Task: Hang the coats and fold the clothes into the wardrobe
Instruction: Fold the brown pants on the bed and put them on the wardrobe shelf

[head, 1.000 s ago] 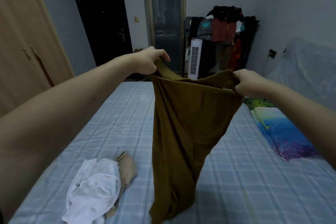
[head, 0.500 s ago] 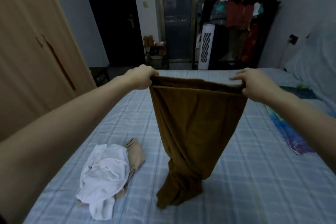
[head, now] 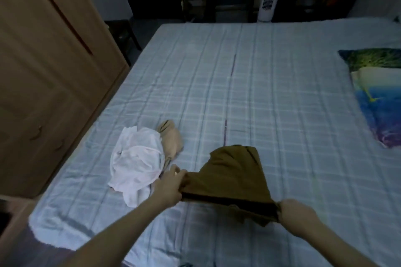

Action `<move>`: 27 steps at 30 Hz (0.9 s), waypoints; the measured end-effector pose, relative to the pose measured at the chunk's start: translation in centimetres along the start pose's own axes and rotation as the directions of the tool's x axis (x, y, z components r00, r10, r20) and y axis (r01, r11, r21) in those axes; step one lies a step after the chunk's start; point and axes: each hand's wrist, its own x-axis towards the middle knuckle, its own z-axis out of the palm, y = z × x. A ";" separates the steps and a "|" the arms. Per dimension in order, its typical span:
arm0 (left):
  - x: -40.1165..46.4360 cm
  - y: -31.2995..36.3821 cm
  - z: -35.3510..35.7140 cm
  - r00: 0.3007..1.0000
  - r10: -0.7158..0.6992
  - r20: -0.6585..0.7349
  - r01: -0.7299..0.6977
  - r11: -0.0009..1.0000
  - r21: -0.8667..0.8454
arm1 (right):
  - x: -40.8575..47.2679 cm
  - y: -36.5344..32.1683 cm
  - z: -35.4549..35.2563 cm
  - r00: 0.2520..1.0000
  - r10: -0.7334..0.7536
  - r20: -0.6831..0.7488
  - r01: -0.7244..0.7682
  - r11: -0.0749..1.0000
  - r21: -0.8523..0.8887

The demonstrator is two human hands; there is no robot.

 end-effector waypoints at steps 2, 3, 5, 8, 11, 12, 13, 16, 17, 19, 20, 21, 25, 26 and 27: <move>-0.6 -1.4 3.1 0.994 -0.109 0.001 0.108 0.988 -0.108 | 0.5 -0.7 2.4 0.997 -0.071 0.009 0.071 0.996 -0.057; -0.6 -1.9 4.5 0.987 -0.153 0.041 0.158 0.969 -0.190 | 0.7 -1.1 3.2 0.994 -0.108 0.003 0.108 0.990 -0.088; -0.6 -2.1 6.1 0.963 -0.256 0.090 0.270 0.868 -0.417 | 1.4 -1.9 4.7 0.982 -0.188 0.028 0.190 0.975 -0.114; -0.1 -1.1 7.2 0.857 -0.373 0.356 0.500 0.434 -0.749 | 2.2 -2.5 6.0 0.968 -0.198 0.154 0.209 0.976 -0.061; 0.5 -0.9 7.3 0.818 -0.237 0.523 0.575 0.358 -0.736 | 2.4 -3.6 5.6 0.945 -0.152 0.290 0.144 0.988 0.049; 0.8 -1.4 6.9 0.815 -0.183 0.550 0.558 0.504 -0.660 | 2.4 -3.8 5.1 0.933 -0.149 0.327 0.131 0.989 0.076; 1.3 -2.0 6.4 0.827 -0.107 0.551 0.470 0.668 -0.576 | 2.8 -4.1 4.2 0.918 -0.135 0.372 0.102 0.989 0.107; 7.4 -3.5 1.1 0.835 0.110 0.539 -0.001 0.980 -0.198 | 7.9 -4.3 -2.6 0.863 0.039 0.504 -0.139 0.977 0.164; 10.6 -3.4 -1.8 0.845 0.122 0.520 -0.095 0.992 -0.078 | 9.8 -4.2 -6.1 0.883 0.109 0.457 -0.210 0.961 0.177; 17.0 -1.6 -11.3 0.944 0.150 0.293 -0.220 0.950 0.223 | 13.4 -3.4 -15.6 0.944 0.231 0.235 -0.282 0.935 0.215; 19.3 -0.2 -16.9 0.977 0.172 0.126 -0.201 0.938 0.282 | 14.5 -2.9 -21.2 0.956 0.270 0.118 -0.292 0.925 0.243; 20.9 1.5 -23.2 0.983 0.181 -0.033 -0.167 0.953 0.252 | 15.0 -2.5 -27.2 0.954 0.299 0.001 -0.288 0.916 0.279; 20.1 10.8 -47.6 0.764 0.191 -0.617 -0.070 0.974 0.215 | 10.8 -1.8 -50.3 0.724 0.334 -0.604 -0.072 0.907 0.415; 18.9 12.9 -51.8 0.664 0.199 -0.720 -0.059 0.975 0.215 | 8.7 -2.0 -54.5 0.608 0.312 -0.730 -0.020 0.925 0.379; 17.6 14.8 -55.3 0.578 0.189 -0.794 -0.067 0.981 0.184 | 6.5 -2.2 -57.8 0.502 0.258 -0.826 0.002 0.954 0.299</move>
